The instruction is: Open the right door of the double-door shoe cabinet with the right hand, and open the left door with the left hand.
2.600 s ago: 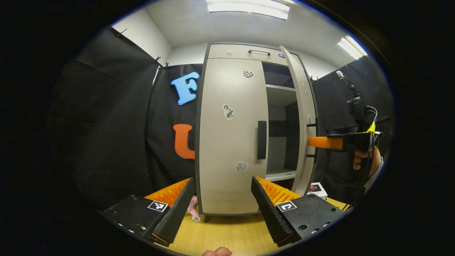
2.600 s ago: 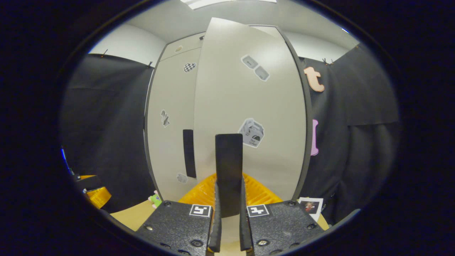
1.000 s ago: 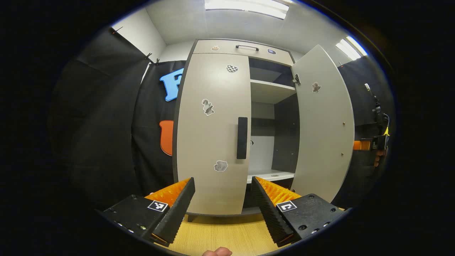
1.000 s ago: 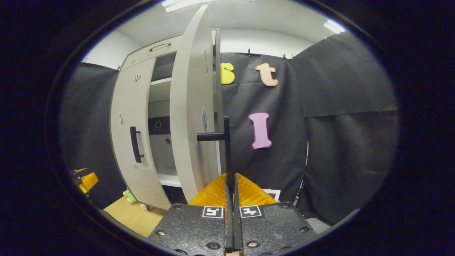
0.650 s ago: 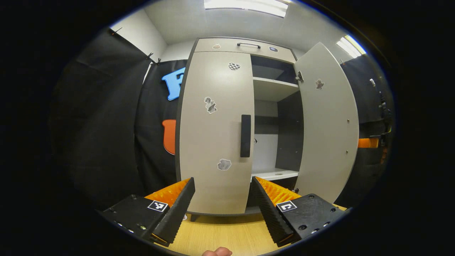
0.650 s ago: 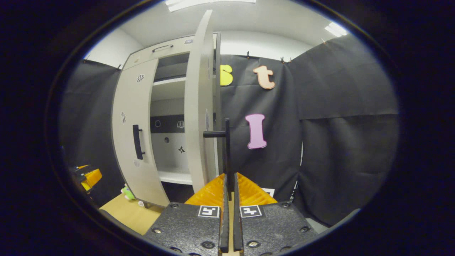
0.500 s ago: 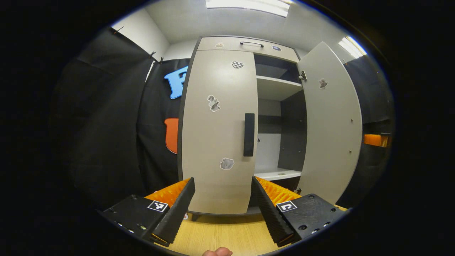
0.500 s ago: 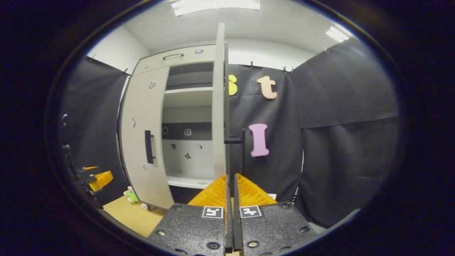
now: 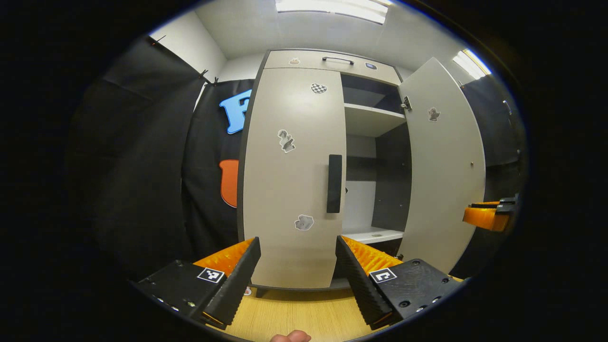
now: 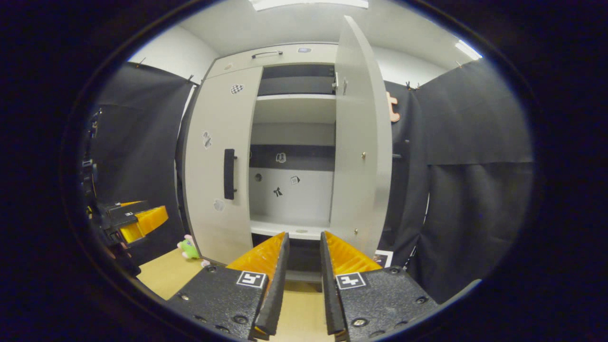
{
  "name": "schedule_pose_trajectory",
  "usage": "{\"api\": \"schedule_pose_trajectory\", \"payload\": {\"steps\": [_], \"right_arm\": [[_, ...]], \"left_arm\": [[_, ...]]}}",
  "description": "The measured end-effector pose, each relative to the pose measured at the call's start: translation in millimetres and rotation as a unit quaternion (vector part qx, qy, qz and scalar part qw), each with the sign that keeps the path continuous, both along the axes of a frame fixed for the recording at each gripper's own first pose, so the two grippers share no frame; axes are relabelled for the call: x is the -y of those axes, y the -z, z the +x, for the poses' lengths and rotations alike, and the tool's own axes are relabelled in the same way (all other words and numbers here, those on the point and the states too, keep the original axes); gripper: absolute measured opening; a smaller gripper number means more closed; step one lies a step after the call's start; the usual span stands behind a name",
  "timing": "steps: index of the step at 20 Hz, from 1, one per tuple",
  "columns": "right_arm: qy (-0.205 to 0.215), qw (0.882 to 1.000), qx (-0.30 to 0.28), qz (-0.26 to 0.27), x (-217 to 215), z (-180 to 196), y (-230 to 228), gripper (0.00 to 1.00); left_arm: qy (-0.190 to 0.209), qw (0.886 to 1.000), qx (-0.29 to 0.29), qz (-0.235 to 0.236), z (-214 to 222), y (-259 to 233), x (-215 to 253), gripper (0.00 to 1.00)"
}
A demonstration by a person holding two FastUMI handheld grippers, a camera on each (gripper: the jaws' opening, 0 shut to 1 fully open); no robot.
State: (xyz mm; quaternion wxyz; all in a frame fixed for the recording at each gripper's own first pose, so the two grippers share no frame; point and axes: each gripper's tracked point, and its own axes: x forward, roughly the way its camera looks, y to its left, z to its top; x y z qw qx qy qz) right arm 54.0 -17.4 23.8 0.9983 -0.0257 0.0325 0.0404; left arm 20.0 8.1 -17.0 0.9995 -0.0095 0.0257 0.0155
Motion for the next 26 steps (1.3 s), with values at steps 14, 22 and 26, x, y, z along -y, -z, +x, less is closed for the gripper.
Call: {"api": "schedule_pose_trajectory", "payload": {"steps": [14, 22, 26], "right_arm": [[0.025, 0.999, 0.017, 0.032, 13, 4, -3, 0.82], [0.022, 0.999, 0.002, 0.049, 7, -13, 10, 0.82], [0.03, 0.998, 0.003, 0.051, 17, -21, 15, 0.81]], "left_arm": [[0.059, 0.998, 0.028, -0.006, 53, -39, 39, 0.95], [0.054, 0.998, 0.031, 0.008, 163, -63, 67, 0.95], [0.034, 0.999, 0.028, 0.021, 192, -60, 66, 0.95]]}}
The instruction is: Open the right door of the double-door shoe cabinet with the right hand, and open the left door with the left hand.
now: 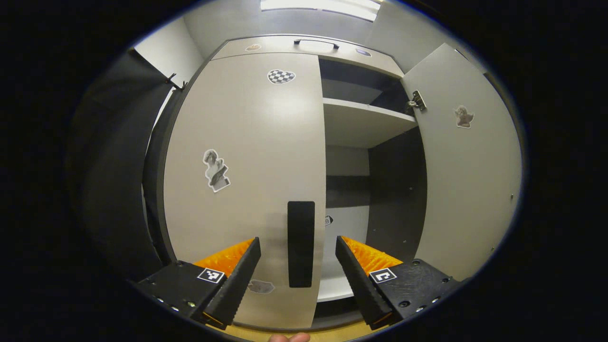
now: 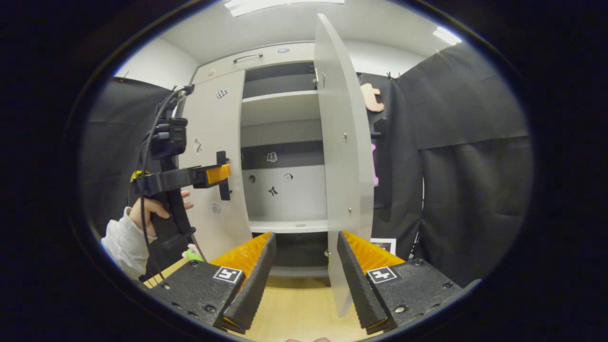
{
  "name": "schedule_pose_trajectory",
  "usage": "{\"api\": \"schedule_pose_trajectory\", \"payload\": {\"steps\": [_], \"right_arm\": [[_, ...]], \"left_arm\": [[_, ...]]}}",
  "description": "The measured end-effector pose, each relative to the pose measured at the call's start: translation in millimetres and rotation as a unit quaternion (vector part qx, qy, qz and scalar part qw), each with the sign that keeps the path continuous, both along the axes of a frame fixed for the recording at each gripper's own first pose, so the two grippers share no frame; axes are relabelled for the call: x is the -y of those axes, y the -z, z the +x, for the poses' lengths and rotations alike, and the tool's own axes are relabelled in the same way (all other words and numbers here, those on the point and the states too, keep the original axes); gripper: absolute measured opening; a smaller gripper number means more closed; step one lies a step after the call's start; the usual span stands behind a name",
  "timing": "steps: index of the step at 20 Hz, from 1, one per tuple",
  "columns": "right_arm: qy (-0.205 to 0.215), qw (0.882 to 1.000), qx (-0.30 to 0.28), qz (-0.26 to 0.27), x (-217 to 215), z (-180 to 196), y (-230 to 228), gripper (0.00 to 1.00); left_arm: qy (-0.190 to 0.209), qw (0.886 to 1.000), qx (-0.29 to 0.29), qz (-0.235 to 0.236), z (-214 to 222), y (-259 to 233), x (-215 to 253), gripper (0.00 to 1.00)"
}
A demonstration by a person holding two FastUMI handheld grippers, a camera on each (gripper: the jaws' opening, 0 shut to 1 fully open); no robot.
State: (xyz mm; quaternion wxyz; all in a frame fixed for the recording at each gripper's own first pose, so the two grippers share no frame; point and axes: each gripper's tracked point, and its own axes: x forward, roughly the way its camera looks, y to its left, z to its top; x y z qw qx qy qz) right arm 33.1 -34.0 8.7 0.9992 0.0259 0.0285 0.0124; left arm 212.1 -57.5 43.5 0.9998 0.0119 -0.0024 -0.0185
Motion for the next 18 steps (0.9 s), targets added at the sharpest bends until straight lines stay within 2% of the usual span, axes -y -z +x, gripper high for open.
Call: {"api": "schedule_pose_trajectory", "payload": {"steps": [9, 18], "right_arm": [[0.022, 1.0, 0.0, 0.016, 23, -3, 3, 0.81], [0.023, 1.0, -0.001, 0.012, 26, -1, 4, 0.81]], "left_arm": [[-0.018, 0.999, -0.026, 0.01, 32, 15, -5, 0.95], [-0.029, 0.999, -0.028, 0.013, 34, 15, -10, 0.94]]}}
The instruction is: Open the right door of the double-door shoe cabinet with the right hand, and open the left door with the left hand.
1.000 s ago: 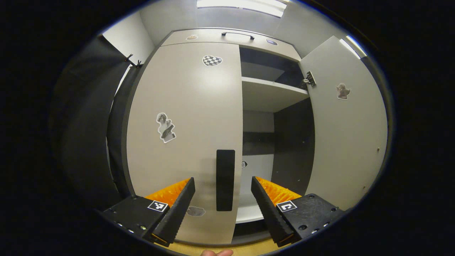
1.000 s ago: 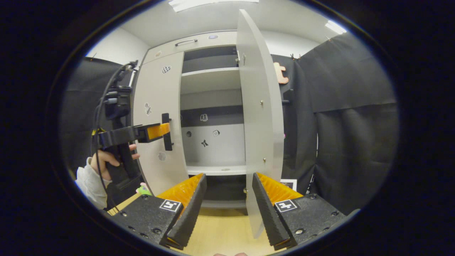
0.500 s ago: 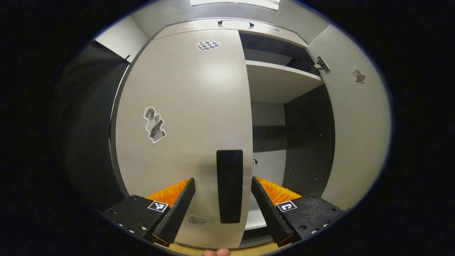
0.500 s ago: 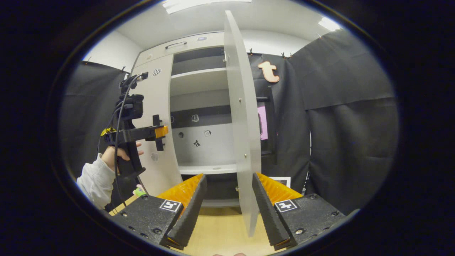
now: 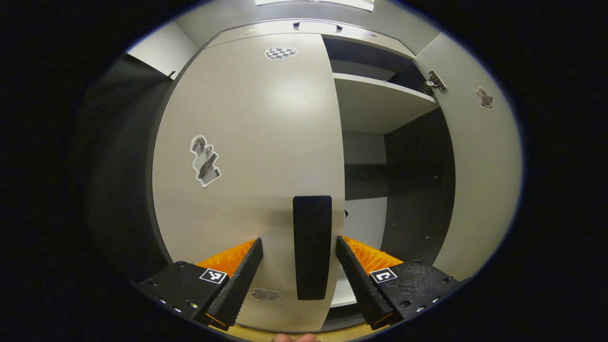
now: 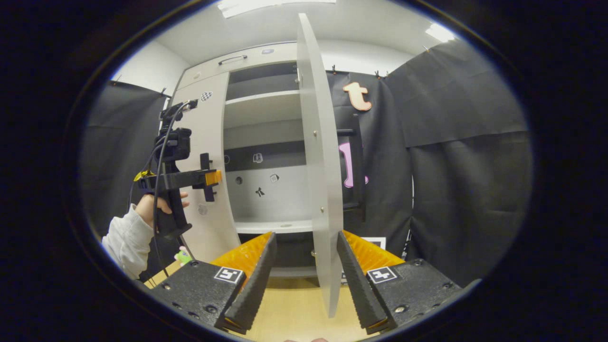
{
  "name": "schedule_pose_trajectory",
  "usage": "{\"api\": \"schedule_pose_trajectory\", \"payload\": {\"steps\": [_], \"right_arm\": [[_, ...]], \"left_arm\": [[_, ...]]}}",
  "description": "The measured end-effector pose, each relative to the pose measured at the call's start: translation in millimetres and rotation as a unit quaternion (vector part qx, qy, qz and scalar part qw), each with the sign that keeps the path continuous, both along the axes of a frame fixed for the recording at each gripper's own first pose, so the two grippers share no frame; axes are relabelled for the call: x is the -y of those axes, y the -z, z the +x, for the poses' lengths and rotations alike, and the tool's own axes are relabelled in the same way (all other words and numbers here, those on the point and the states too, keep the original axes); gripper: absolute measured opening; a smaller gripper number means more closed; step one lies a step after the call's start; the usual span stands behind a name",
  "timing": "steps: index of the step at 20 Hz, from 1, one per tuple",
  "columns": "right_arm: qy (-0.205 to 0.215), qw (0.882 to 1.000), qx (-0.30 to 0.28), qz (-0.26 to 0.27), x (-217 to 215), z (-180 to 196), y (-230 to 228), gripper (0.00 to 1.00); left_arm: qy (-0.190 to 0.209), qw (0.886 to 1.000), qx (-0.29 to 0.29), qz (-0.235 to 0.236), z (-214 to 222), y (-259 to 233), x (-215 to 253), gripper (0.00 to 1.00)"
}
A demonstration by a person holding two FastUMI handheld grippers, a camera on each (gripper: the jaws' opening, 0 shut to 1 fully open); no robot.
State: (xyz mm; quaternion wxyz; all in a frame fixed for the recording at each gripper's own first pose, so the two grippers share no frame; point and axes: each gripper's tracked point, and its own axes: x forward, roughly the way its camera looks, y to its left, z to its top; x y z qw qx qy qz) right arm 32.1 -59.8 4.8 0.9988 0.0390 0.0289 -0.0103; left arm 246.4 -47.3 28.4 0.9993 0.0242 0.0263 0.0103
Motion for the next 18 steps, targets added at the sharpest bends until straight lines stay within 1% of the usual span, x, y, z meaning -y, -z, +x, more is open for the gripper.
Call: {"api": "schedule_pose_trajectory", "payload": {"steps": [1, 2, 3, 4, 5, 6, 7, 8, 9, 11, 12, 14, 17, 18], "right_arm": [[-0.001, 1.0, 0.001, 0.0, 0, 1, -1, 0.81], [-0.001, 1.0, 0.001, 0.001, -1, 1, -1, 0.81], [-0.001, 1.0, 0.001, 0.002, -1, 1, 0, 0.81], [-0.002, 1.0, 0.001, 0.003, -1, 0, -1, 0.81], [-0.001, 1.0, 0.0, 0.003, -1, 2, 1, 0.81], [-0.001, 1.0, -0.001, 0.002, -1, 1, 2, 0.81], [-0.001, 1.0, -0.002, 0.001, -1, -1, 2, 0.81], [0.001, 1.0, -0.001, 0.001, -1, -2, 2, 0.81], [0.002, 1.0, -0.001, 0.0, 0, -2, 2, 0.81], [0.004, 1.0, 0.0, 0.001, 1, -4, 1, 0.81], [0.006, 1.0, 0.002, 0.004, 2, -5, 1, 0.81], [0.004, 1.0, 0.002, 0.005, 2, -8, 3, 0.81], [0.004, 1.0, 0.002, 0.0, 1, -11, 4, 0.81], [0.005, 1.0, 0.001, -0.001, 1, -12, 5, 0.81]], "left_arm": [[-0.002, 1.0, -0.004, 0.001, -3, 2, -3, 0.93], [0.001, 1.0, 0.0, -0.002, -1, 1, -4, 0.82], [0.005, 1.0, 0.0, -0.003, -2, 1, -4, 0.75], [0.013, 1.0, 0.001, 0.0, -2, 1, -1, 0.71], [0.036, 0.999, 0.006, -0.004, -6, 3, 10, 0.71], [0.043, 0.999, 0.007, -0.011, -5, 1, 17, 0.42], [0.042, 0.999, 0.009, -0.015, -2, 1, 16, 0.21], [0.044, 0.999, 0.001, -0.022, -1, 3, 16, 0.27], [0.049, 0.998, -0.007, -0.031, -2, 3, 15, 0.27], [0.062, 0.996, -0.013, -0.058, -4, 3, 16, 0.18], [0.062, 0.997, -0.012, -0.051, -8, 3, 15, 0.08], [0.059, 0.997, -0.012, -0.039, -6, 2, 16, 0.09], [0.07, 0.996, -0.021, -0.043, -11, 3, 14, 0.08], [0.072, 0.996, -0.023, -0.038, -17, 1, 14, 0.08]]}}
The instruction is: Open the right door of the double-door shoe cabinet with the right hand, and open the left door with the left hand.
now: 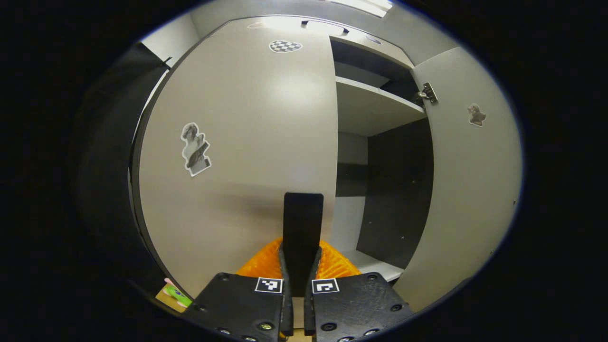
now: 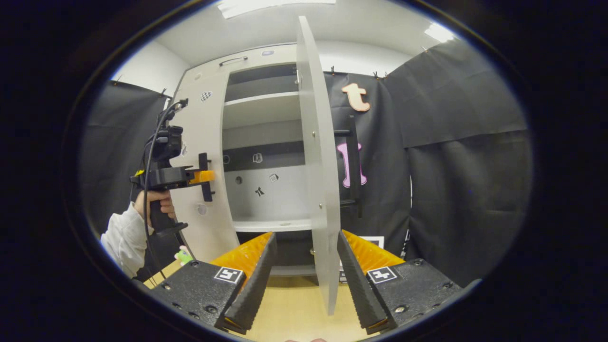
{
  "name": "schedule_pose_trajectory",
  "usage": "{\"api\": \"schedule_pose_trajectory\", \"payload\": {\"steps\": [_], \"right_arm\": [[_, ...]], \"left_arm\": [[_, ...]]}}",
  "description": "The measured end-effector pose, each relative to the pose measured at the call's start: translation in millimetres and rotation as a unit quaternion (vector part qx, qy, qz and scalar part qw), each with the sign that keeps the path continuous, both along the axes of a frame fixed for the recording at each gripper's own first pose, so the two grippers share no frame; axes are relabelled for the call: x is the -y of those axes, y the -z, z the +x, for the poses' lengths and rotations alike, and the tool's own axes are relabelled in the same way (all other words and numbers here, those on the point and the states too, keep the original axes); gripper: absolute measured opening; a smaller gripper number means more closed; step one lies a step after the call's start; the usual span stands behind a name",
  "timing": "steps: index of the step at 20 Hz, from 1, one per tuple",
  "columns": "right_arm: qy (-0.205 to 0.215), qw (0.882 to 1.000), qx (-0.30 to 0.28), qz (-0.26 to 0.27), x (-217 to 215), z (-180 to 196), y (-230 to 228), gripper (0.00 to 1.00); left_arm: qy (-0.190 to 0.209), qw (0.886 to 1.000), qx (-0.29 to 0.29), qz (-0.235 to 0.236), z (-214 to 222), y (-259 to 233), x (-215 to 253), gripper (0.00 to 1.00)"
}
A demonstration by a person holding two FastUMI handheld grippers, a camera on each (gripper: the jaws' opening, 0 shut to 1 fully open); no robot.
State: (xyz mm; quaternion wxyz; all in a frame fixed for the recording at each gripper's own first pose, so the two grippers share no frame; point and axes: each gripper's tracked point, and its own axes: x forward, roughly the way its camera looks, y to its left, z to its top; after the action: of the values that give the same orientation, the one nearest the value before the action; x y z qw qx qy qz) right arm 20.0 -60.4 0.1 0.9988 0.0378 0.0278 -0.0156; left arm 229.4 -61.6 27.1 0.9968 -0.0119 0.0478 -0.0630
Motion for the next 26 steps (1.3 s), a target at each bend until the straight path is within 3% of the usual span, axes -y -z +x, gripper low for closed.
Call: {"api": "schedule_pose_trajectory", "payload": {"steps": [3, 13, 21, 26], "right_arm": [[-0.002, 1.0, -0.003, 0.001, -4, -6, -1, 0.81], [-0.005, 1.0, -0.001, -0.013, -23, -11, -4, 0.81], [-0.029, 0.999, -0.004, -0.019, -52, 7, -4, 0.81], [-0.045, 0.999, -0.006, -0.026, -72, 16, -5, 0.81]], "left_arm": [[-0.002, 1.0, 0.008, 0.019, -17, -5, 0, 0.08], [0.014, 1.0, 0.0, 0.015, -94, -16, -36, 0.08], [-0.01, 1.0, 0.008, 0.022, -143, -20, -87, 0.07], [-0.053, 0.998, 0.015, 0.031, -166, -23, -131, 0.06]]}}
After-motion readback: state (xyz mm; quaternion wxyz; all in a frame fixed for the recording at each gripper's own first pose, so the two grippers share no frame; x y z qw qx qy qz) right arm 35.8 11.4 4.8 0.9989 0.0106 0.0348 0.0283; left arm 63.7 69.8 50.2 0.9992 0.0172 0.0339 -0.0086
